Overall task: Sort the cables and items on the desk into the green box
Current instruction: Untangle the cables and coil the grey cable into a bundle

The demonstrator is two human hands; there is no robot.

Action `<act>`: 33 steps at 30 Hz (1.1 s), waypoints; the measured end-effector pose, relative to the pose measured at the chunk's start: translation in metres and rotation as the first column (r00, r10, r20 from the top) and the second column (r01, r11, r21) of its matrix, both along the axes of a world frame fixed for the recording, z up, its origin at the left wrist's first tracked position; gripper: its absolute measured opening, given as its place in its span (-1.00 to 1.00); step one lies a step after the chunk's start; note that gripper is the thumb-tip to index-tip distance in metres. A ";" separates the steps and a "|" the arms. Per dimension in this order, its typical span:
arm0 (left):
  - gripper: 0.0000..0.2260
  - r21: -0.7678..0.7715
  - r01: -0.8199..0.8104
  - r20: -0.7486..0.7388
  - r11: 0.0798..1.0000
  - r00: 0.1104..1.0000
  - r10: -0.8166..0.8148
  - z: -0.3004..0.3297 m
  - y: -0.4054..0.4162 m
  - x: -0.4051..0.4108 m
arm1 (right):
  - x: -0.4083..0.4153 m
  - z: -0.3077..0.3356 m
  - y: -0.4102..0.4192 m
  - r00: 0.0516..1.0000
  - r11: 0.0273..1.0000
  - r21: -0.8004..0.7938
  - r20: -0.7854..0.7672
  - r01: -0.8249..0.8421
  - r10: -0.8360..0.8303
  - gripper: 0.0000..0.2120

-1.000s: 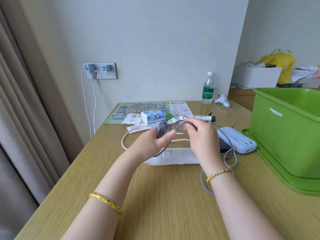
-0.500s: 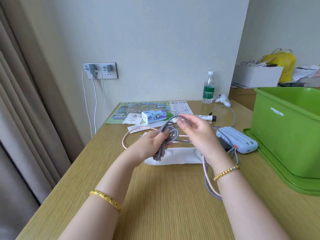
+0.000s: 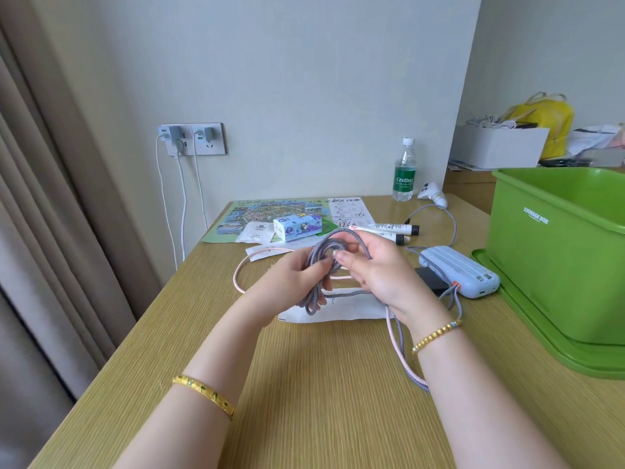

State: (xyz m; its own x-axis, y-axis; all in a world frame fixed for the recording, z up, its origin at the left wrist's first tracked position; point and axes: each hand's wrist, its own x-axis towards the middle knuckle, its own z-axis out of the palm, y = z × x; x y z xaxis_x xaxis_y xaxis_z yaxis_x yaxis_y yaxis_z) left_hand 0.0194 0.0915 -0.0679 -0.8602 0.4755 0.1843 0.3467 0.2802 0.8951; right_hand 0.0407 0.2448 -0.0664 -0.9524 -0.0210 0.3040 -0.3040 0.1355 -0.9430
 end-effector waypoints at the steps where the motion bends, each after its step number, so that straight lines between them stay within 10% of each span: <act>1: -0.74 -0.021 -0.028 -0.022 0.999 0.999 0.027 0.000 0.002 0.000 | -0.001 0.000 -0.001 0.999 0.999 0.012 -0.014 0.032 -0.031 -0.83; 8: -0.65 0.274 -0.145 0.109 0.951 0.987 0.119 0.003 -0.003 -0.006 | -0.003 0.001 0.007 0.952 0.959 -0.006 -0.115 0.284 -0.283 -0.81; 15: -0.75 0.745 -0.408 0.483 0.527 0.876 -0.005 0.010 -0.006 -0.017 | -0.003 -0.003 -0.002 0.996 0.932 0.351 -0.041 0.091 -0.081 -0.71; 25: -0.72 0.685 -0.312 0.426 0.658 0.905 -0.015 0.005 0.009 -0.010 | -0.005 -0.026 -0.011 0.991 0.701 0.712 0.122 -0.048 -0.056 -0.68; 33: -0.76 0.484 -0.629 0.284 0.609 0.771 0.570 0.000 -0.007 -0.022 | -0.006 -0.024 -0.015 0.937 0.550 0.758 -0.269 0.349 -0.223 -0.85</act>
